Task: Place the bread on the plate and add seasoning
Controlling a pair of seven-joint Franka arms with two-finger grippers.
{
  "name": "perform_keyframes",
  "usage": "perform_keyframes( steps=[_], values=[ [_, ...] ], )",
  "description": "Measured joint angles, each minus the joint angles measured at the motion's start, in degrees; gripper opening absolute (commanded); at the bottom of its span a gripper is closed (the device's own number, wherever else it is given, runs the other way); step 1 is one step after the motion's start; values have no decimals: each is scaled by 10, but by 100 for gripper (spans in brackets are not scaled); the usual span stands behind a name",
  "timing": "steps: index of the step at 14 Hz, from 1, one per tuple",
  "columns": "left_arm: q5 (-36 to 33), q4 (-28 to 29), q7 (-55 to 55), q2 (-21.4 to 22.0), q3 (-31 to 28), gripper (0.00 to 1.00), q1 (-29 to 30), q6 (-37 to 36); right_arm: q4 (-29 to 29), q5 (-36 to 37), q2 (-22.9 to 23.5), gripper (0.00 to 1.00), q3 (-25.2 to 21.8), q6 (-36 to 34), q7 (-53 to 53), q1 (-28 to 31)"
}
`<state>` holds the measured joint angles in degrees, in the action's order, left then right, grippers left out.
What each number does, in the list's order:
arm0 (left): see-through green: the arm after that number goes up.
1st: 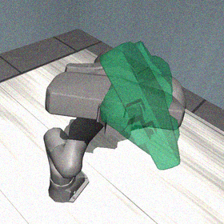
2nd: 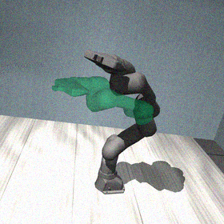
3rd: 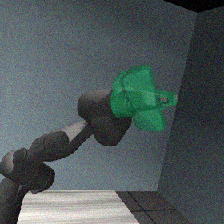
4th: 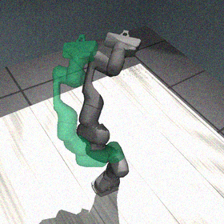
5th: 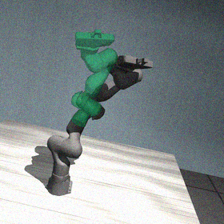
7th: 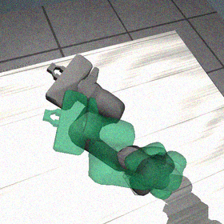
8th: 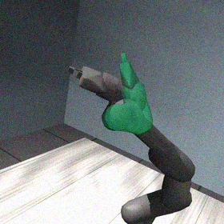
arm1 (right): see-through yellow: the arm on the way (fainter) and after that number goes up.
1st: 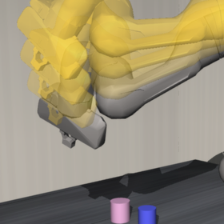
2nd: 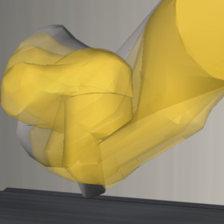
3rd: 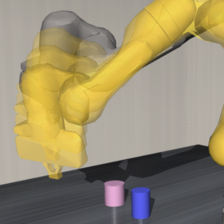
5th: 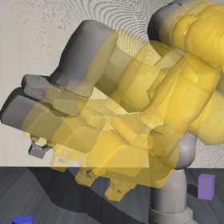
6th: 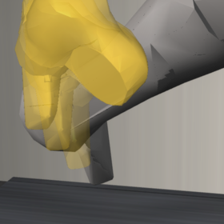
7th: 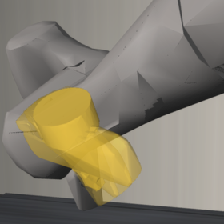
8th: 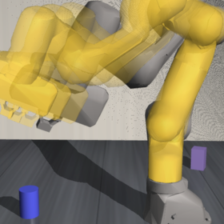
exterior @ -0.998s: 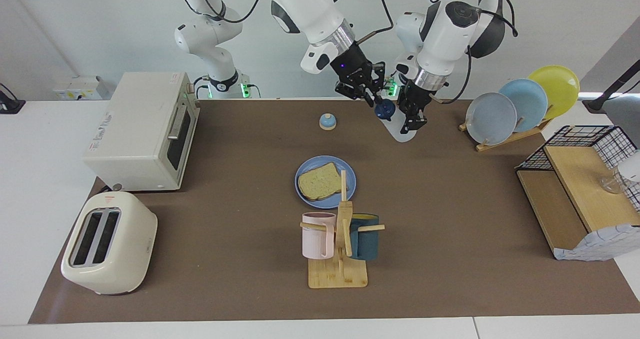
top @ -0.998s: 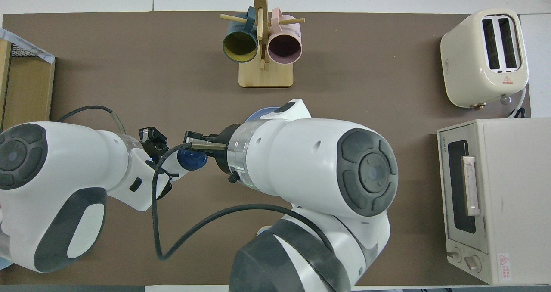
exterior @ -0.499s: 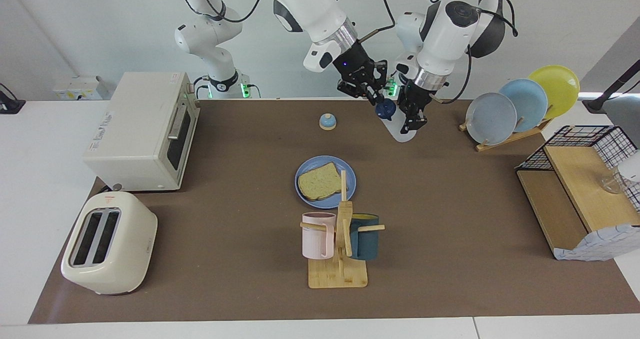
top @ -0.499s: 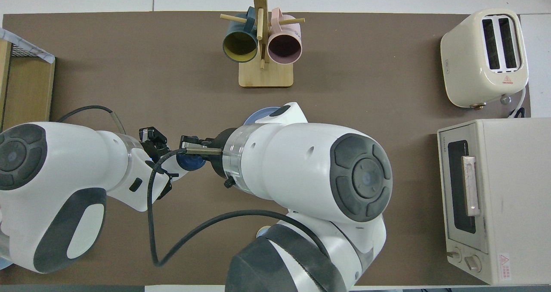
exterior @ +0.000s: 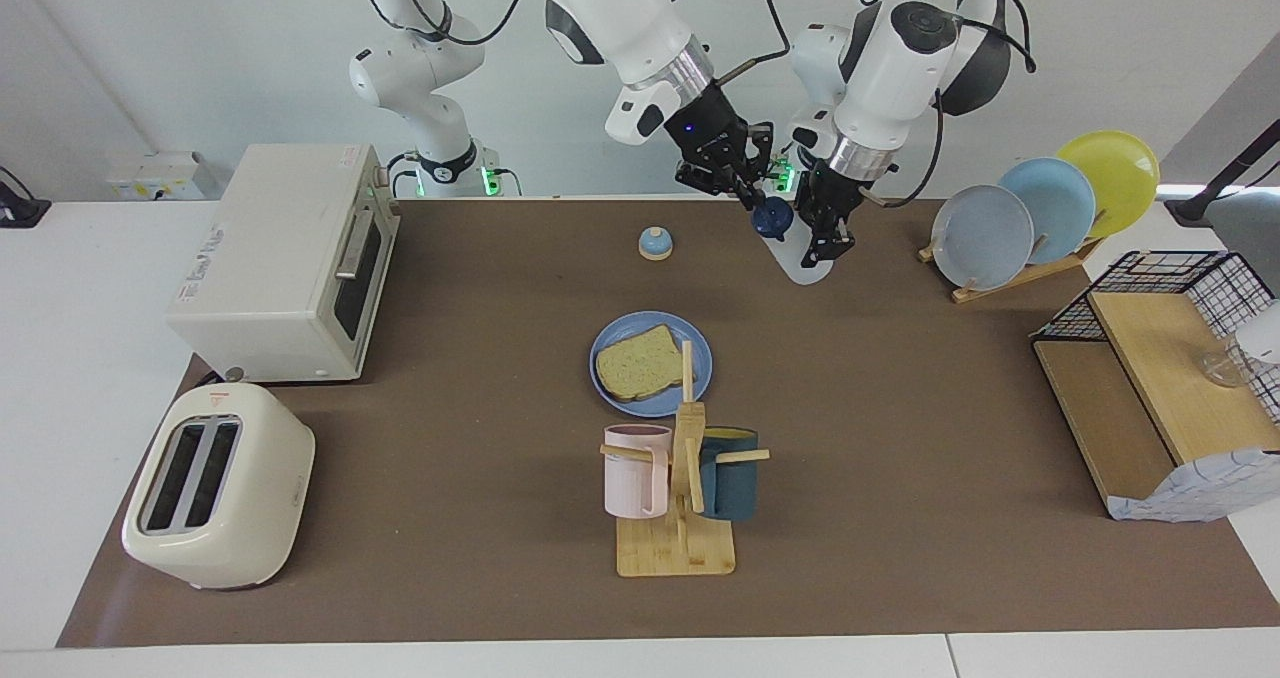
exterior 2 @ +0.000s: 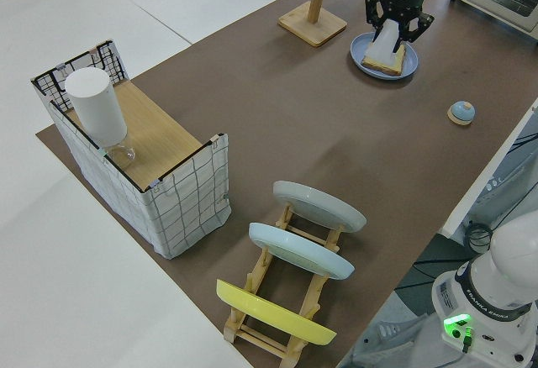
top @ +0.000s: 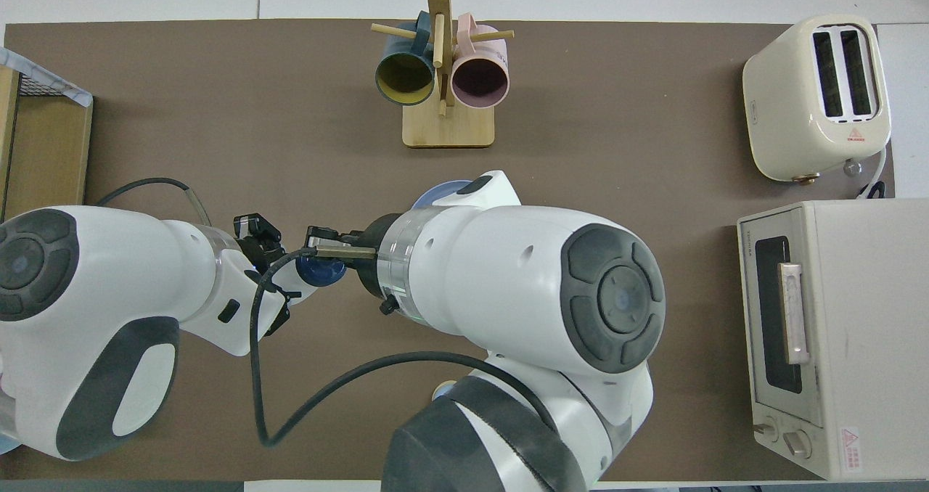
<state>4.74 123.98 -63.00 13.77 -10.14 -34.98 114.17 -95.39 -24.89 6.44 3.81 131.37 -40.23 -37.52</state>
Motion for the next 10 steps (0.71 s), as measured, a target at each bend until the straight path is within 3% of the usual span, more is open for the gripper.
perform_keyframes(
  steps=[10],
  values=[
    [-2,-6,9,1,6,0,0,6,0,-69,-7,0,-3,33,-7,45]
  ],
)
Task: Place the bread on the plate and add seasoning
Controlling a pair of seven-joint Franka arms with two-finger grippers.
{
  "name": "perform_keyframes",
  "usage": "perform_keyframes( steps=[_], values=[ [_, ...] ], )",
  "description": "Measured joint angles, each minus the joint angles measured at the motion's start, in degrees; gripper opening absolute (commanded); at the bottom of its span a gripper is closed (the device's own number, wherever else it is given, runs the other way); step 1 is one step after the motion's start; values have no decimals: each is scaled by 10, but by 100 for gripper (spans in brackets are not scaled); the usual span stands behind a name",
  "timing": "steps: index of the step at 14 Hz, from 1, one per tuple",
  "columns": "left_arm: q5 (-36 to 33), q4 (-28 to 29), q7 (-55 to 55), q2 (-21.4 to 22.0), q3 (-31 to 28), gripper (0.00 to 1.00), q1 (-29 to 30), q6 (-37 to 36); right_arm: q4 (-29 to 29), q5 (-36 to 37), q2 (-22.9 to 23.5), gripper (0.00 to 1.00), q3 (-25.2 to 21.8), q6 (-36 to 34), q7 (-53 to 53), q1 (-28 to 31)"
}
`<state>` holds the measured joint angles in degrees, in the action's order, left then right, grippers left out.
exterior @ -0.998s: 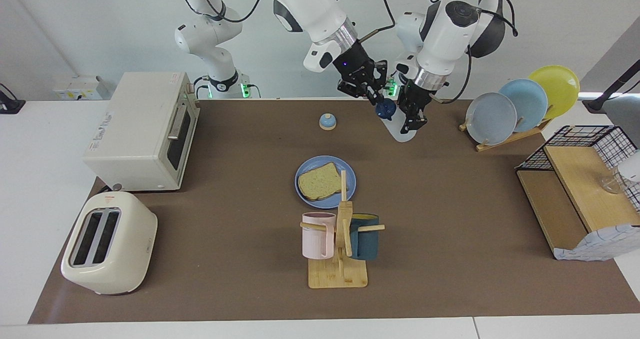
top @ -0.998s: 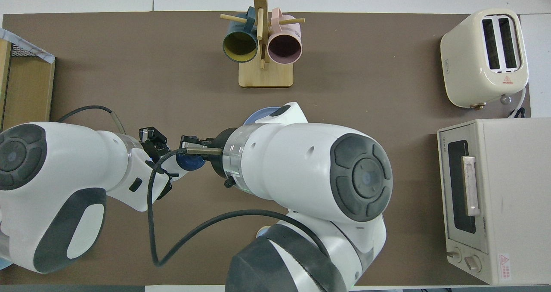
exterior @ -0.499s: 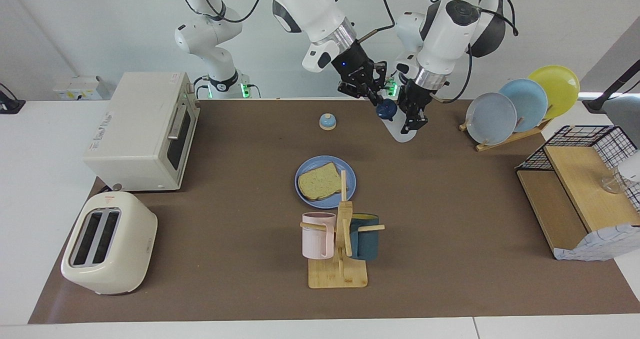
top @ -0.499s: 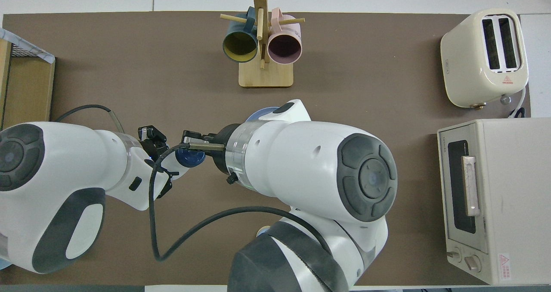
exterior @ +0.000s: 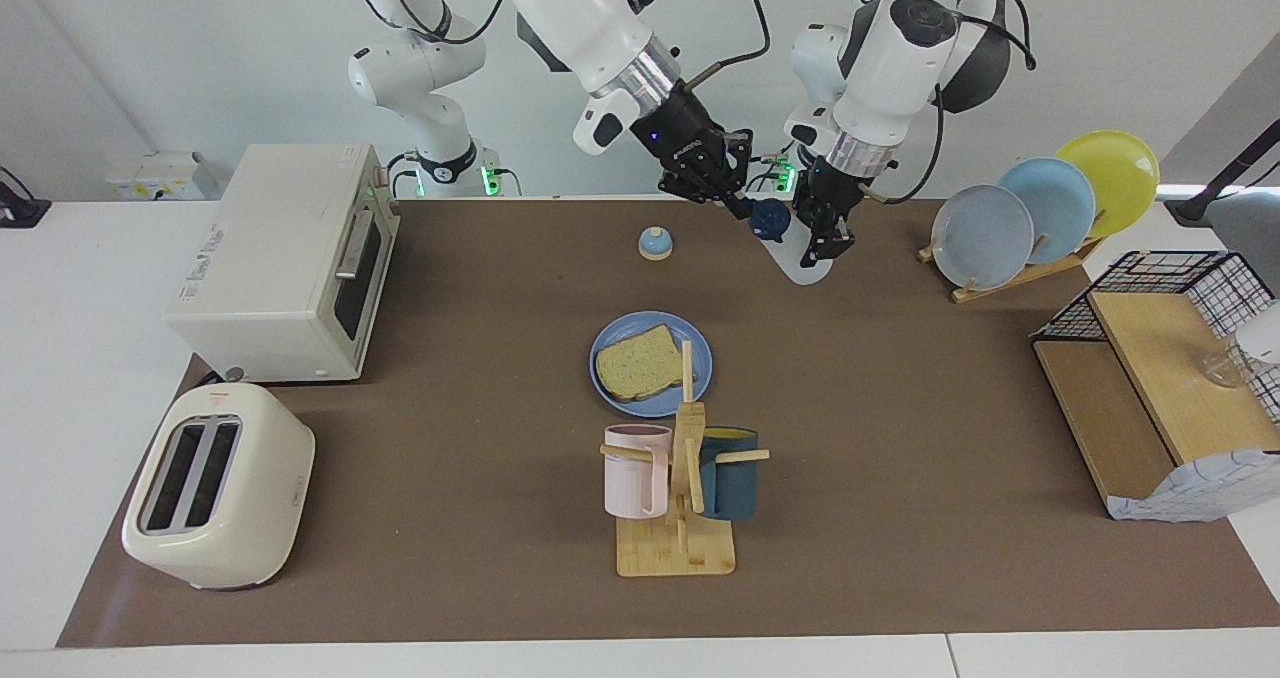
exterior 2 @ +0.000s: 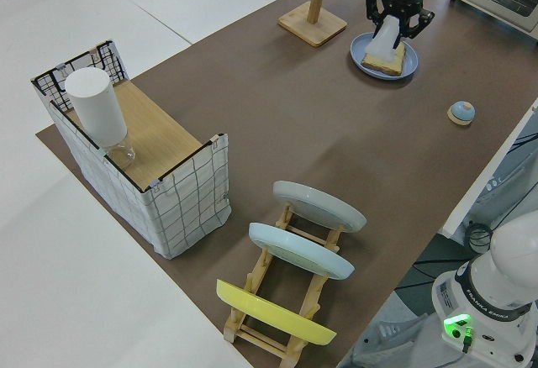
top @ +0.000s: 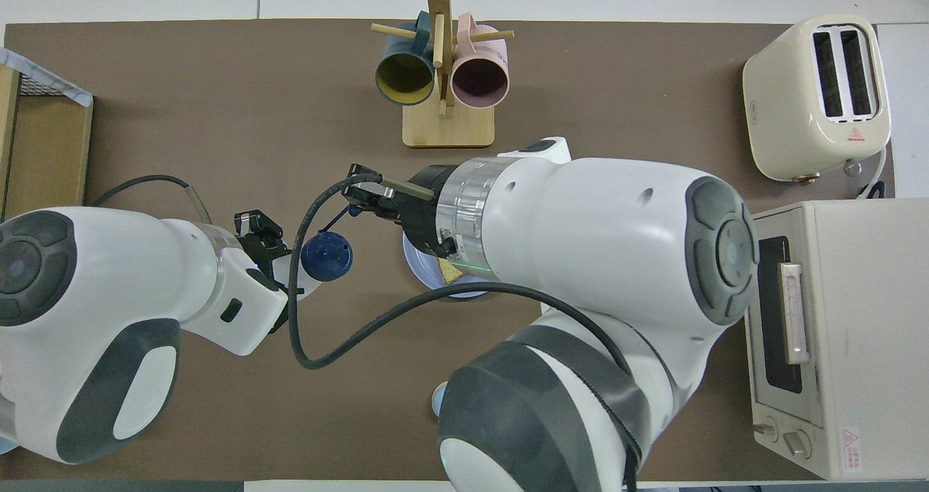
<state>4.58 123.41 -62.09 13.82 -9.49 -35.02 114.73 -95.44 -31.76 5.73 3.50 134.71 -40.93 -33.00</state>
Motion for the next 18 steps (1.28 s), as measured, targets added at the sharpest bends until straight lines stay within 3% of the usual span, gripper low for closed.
perform_keyframes(
  steps=[1,2,5,6,7,9,13,18],
  values=[
    [-1,0,0,1,1,0,0,0,0,-2,0,30,0,0,0,1],
    [-1,0,0,1,2,0,0,0,-1,-2,0,88,0,0,0,2],
    [-7,4,0,2,1,0,0,-1,-4,1,-2,91,-3,-5,10,10],
    [-8,6,0,2,0,0,0,-1,-10,6,-5,99,-4,-9,27,15],
    [-8,6,0,2,0,0,0,-1,-21,12,-10,100,-4,-9,44,25],
    [-10,6,0,2,0,0,0,-1,-40,18,-18,100,-5,-25,76,63],
    [-57,5,33,2,5,0,0,-1,-35,19,-31,100,-9,-142,177,164],
    [-112,-22,82,-13,24,0,0,-6,-24,53,-39,100,-11,-159,290,239]
  ],
)
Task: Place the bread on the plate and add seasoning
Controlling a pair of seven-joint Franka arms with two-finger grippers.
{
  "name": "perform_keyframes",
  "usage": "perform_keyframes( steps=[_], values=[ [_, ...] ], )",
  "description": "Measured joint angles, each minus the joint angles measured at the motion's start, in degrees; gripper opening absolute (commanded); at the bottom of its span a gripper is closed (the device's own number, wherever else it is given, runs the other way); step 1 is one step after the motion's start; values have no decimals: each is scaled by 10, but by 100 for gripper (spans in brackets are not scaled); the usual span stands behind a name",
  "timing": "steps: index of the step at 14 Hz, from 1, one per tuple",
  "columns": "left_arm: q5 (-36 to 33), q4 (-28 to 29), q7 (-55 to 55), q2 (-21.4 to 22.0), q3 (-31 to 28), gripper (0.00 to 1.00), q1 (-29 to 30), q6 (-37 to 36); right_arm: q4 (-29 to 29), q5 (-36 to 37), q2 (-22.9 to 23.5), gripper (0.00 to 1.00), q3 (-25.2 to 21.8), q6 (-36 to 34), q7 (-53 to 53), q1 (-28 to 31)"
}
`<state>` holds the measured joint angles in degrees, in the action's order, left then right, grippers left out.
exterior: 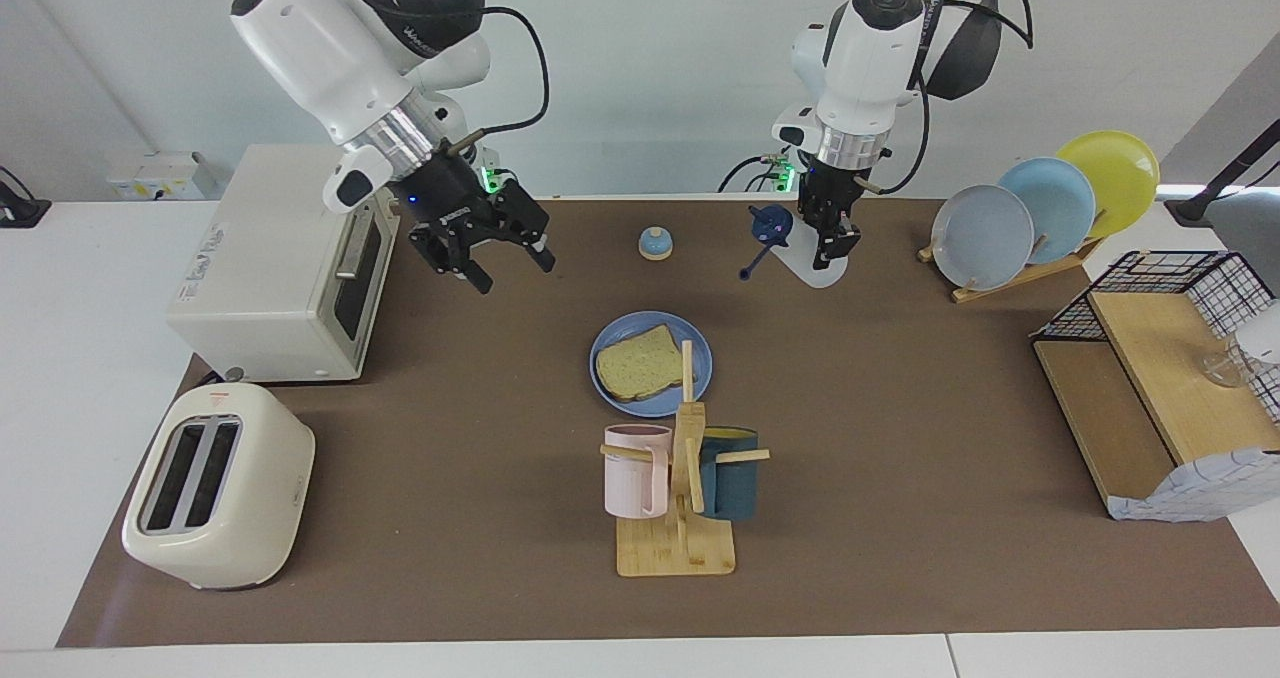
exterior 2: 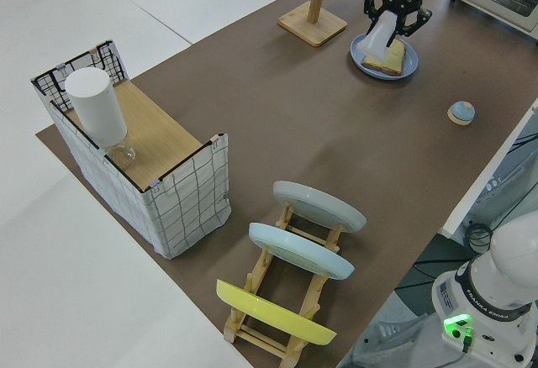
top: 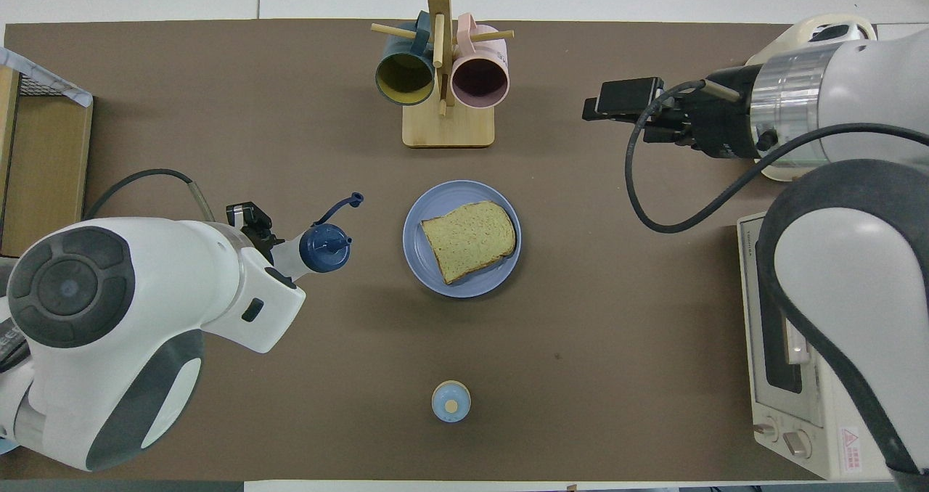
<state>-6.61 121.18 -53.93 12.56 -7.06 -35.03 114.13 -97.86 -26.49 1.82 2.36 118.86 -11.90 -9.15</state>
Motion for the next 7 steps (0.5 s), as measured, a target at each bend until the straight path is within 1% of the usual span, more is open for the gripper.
perform_keyframes(
  steps=[1,3,5,7],
  values=[
    [-14,-12,13,-11,8,0,0,-5,0,43,0,100,0,-10,5,10],
    [-41,-45,50,-43,30,0,-1,-21,3,128,0,100,-2,-49,16,30],
    [-73,-75,86,-79,50,0,-8,-37,9,188,0,100,-5,-77,44,40],
    [-117,-97,135,-117,60,0,-33,-52,14,231,0,100,-5,-96,66,56]
  ],
)
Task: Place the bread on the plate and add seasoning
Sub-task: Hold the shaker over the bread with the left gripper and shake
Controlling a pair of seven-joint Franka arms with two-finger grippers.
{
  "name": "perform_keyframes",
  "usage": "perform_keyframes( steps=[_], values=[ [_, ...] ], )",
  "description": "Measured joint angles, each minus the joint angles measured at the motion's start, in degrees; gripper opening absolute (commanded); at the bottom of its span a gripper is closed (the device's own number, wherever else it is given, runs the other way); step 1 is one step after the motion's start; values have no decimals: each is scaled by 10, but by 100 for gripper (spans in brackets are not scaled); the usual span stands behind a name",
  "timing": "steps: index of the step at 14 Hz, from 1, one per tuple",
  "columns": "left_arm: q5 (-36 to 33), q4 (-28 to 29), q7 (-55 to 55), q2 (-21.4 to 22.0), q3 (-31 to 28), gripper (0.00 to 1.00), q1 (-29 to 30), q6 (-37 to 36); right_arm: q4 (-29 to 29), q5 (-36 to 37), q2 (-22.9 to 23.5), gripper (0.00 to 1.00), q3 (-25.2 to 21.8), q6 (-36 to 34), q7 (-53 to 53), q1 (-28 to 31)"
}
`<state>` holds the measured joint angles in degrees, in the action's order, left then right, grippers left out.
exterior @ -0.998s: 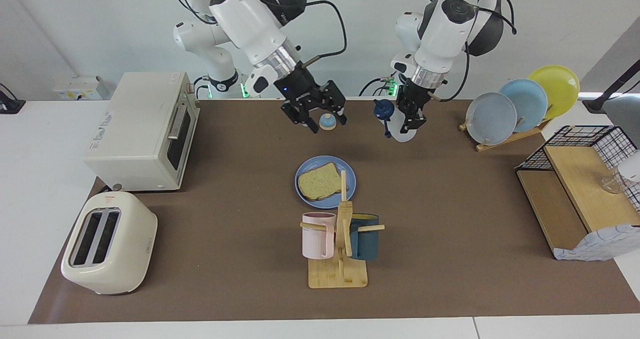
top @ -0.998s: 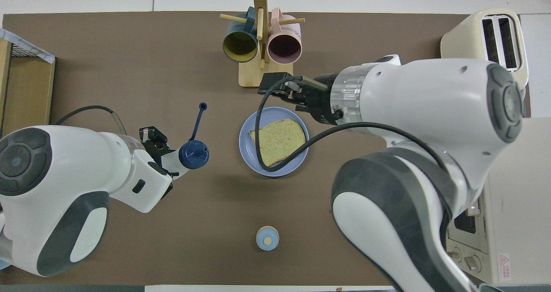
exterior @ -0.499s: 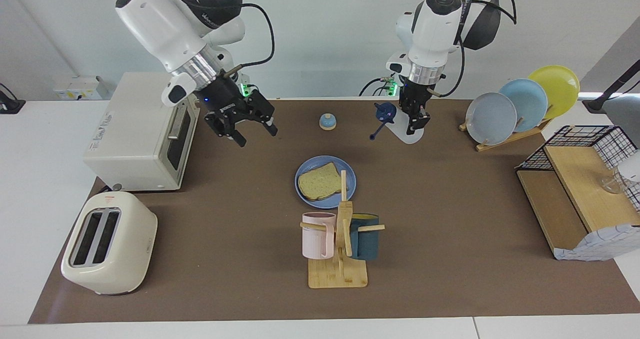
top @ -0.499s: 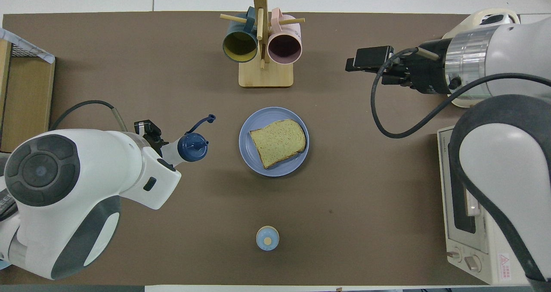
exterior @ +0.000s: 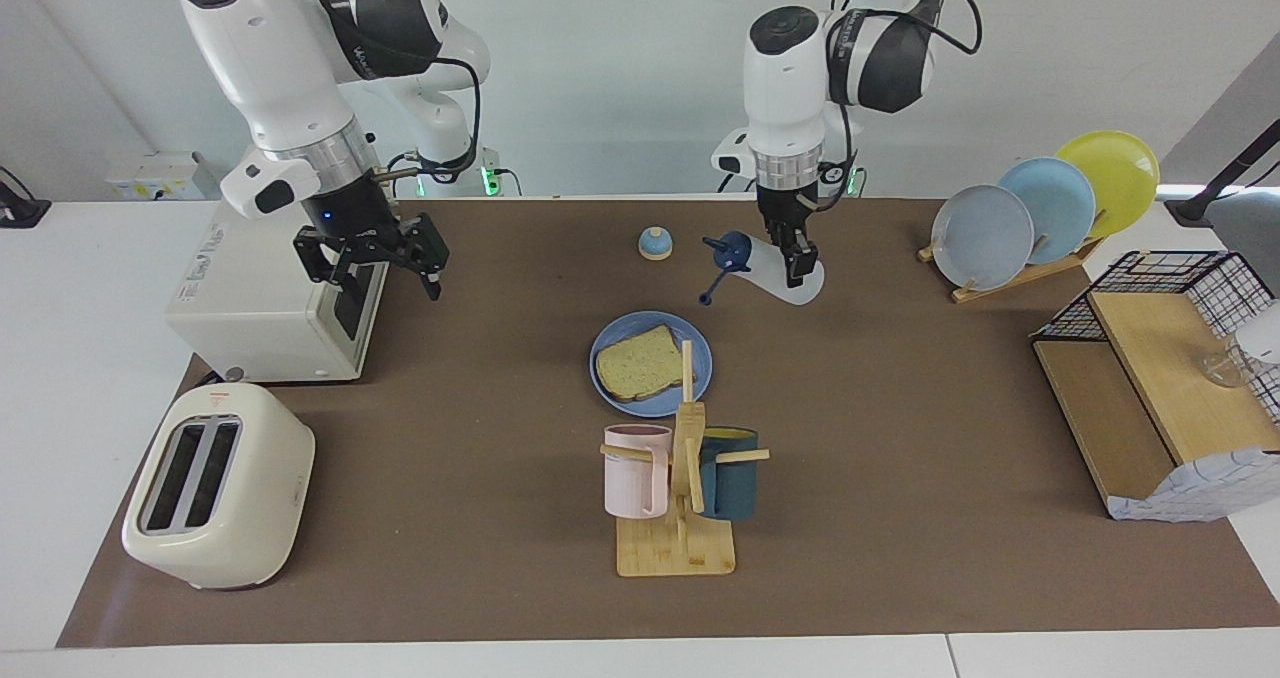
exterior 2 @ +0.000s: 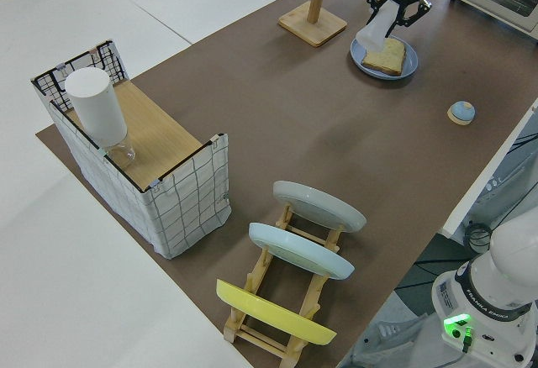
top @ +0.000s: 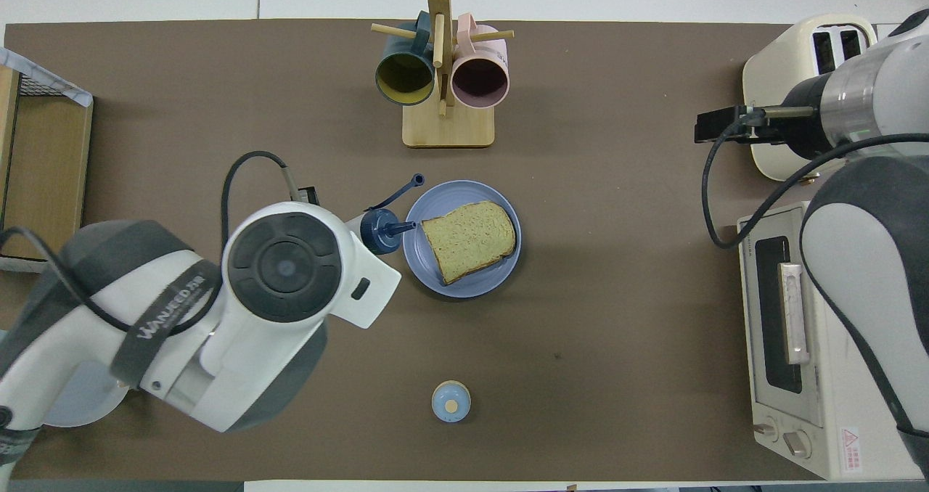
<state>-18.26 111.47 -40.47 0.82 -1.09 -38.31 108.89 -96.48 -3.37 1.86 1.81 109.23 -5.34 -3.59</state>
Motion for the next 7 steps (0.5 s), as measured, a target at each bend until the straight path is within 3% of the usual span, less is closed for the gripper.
perform_keyframes(
  steps=[3,7],
  values=[
    [-63,-33,55,-53,4,0,-45,-40,9,11,9,100,-1,-19,34,33],
    [-153,-67,77,-88,4,0,-82,-114,39,29,13,100,-1,-113,55,42]
  ],
)
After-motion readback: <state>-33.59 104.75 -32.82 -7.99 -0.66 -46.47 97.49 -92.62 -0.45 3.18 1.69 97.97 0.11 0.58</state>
